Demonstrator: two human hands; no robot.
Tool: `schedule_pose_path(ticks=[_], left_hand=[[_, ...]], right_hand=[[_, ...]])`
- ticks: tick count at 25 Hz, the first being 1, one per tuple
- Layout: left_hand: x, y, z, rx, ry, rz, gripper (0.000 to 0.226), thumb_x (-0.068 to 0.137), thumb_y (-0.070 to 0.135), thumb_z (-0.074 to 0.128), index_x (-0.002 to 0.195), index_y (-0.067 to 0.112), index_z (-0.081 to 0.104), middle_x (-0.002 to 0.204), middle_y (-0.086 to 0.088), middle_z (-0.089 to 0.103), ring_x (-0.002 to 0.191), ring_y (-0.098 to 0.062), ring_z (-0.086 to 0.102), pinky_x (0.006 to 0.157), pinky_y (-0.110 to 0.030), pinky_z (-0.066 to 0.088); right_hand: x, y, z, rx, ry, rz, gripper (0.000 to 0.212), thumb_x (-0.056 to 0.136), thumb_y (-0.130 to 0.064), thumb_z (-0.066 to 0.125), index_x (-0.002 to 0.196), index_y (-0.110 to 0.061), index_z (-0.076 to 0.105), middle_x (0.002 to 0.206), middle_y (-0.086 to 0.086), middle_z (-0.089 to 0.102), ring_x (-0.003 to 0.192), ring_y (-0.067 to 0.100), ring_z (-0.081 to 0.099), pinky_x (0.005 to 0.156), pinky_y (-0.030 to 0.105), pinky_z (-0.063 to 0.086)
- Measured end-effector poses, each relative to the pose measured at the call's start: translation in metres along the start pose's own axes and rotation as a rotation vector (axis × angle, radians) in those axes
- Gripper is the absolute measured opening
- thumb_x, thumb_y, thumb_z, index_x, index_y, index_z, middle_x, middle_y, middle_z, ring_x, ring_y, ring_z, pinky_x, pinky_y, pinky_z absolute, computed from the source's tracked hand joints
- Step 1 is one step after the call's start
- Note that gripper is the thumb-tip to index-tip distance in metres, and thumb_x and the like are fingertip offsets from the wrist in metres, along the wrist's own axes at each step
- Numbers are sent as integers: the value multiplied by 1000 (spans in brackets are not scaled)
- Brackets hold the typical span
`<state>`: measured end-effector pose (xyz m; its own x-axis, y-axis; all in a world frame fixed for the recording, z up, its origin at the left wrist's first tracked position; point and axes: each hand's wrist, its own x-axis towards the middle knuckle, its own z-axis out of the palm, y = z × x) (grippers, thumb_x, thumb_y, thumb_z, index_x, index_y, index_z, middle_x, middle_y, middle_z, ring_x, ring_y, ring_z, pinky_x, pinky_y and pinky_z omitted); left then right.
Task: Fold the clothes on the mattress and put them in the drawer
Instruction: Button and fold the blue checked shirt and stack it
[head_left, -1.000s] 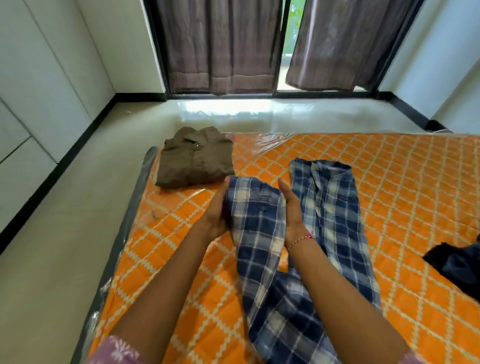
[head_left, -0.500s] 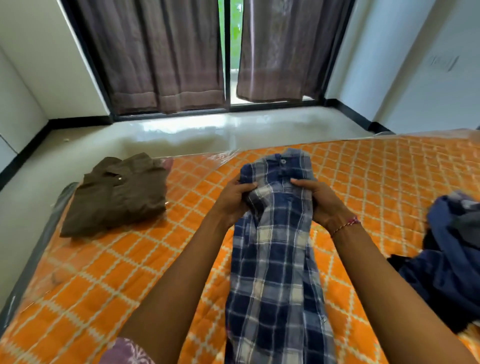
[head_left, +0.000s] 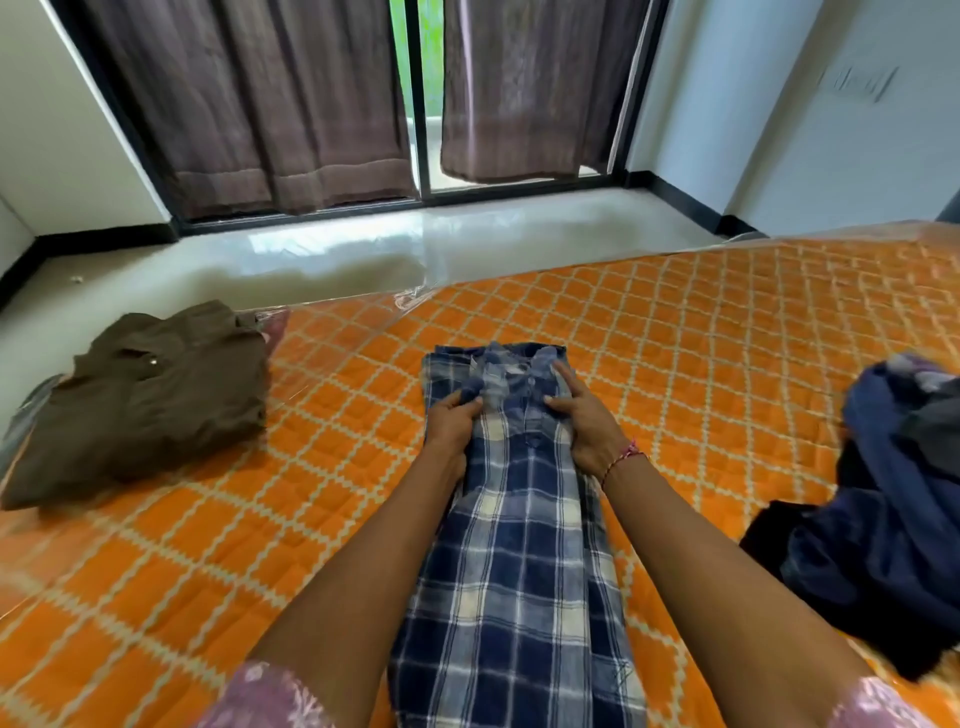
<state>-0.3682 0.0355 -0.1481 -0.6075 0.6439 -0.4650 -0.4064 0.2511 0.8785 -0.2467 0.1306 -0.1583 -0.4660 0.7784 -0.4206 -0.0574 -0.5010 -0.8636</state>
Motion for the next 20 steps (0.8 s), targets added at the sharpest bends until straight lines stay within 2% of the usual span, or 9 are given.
schedule_pose_path(ticks=[2,5,7,10,12,14,16,17,20], left_hand=[[-1,-9,-9,-105,-2,14,31,95,2,52,126,-1,55,112,-16,64,89,-28,63,79,-40,54],[3,-17,-17,5,-31,-101,47,94,13,56,138,1,44,135,-18,51,119,-36,52,88,-46,48],[-3,-11,-17,52,-42,-136,53,95,21,57,141,3,40,147,-16,39,129,-34,42,73,-36,51],[-29,-4,-22,38,-91,-188,27,97,29,53,114,8,56,105,-11,59,86,-21,58,57,-25,43],[-44,-16,-34,159,-122,-238,30,96,40,50,110,15,56,114,-9,56,96,-19,57,80,-29,46],[-60,-30,-51,308,-189,-272,68,86,57,56,136,12,47,146,-11,40,132,-29,41,108,-42,33],[-78,-40,-66,374,-247,-329,97,64,71,66,138,11,48,147,-11,41,133,-33,40,112,-47,32],[-89,-45,-73,395,-253,-352,98,61,71,69,134,9,51,144,-10,46,130,-33,44,110,-47,34],[-119,-60,-87,479,-162,-270,63,84,48,66,128,4,55,130,-11,56,118,-34,53,104,-47,41]], right_hand=[[-5,5,5,6,-47,9,57,95,11,37,140,-23,44,120,13,59,101,33,61,79,46,55],[-12,18,0,-26,8,71,53,94,10,40,142,-12,41,105,9,62,84,24,62,61,36,56],[-15,18,0,-47,11,81,50,95,5,45,142,-11,39,120,10,58,93,25,61,69,37,55],[-19,22,0,-163,183,51,46,94,-4,52,139,-7,41,142,13,43,125,31,46,99,44,45],[-35,33,-3,-156,326,56,34,93,-9,55,127,-9,50,131,14,52,115,32,53,97,47,47],[-65,48,-6,-144,395,71,35,92,-13,57,126,-7,49,103,10,59,86,23,58,76,40,54],[-112,59,-5,-177,402,93,35,92,-17,57,124,-5,50,83,4,54,68,16,50,57,30,44],[-137,64,-2,-218,387,106,40,92,-21,59,127,-5,48,85,2,54,69,16,51,58,29,43],[-210,83,14,-378,357,144,69,91,-27,61,146,-7,23,131,10,51,110,30,55,86,37,47]])
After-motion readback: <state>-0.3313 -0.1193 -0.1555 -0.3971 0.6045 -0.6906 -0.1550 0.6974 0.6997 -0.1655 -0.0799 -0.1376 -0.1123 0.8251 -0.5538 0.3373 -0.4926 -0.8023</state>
